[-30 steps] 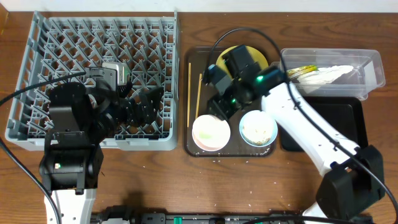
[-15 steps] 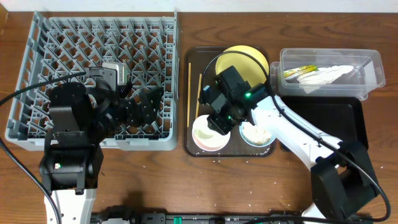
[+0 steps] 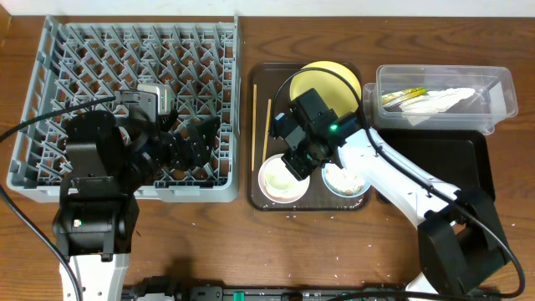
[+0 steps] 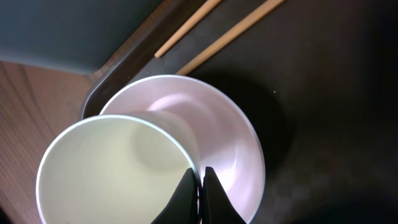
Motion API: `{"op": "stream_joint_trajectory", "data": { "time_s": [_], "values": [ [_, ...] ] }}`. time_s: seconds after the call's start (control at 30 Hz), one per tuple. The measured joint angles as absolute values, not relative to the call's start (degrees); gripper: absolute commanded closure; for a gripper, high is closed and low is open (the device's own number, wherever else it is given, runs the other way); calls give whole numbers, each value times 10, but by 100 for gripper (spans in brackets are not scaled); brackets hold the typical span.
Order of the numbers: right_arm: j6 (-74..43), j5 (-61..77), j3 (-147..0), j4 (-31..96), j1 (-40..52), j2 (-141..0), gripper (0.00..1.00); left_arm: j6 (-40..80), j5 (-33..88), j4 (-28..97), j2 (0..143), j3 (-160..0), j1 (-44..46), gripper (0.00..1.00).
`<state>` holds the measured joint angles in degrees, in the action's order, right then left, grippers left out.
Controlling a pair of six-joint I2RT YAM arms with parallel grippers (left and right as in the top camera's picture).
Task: Sort waste into correct bins and load items into the dishwasher
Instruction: 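Lower the right gripper into the white cup and grasp its rim, then lift the white cup and hand it to the left gripper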
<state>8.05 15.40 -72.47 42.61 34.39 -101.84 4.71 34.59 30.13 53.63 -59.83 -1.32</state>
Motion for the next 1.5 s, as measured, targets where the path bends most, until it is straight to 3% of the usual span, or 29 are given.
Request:
{"op": "stream_joint_trajectory", "data": {
  "time_s": [0.6,0.9,1.23,1.5],
  "values": [
    [31,233,-775,420,236,-961,99,47,341,280,536,-598,-13,7],
    [4,327,-812,311,178,-951,99,106,344,261,567,-599,-13,7],
    [-82,709,-830,25,150,-945,99,222,624,59,626,-604,-13,7],
    [-148,784,-832,-37,186,-944,99,251,736,55,640,-604,-13,9]
  ]
}}
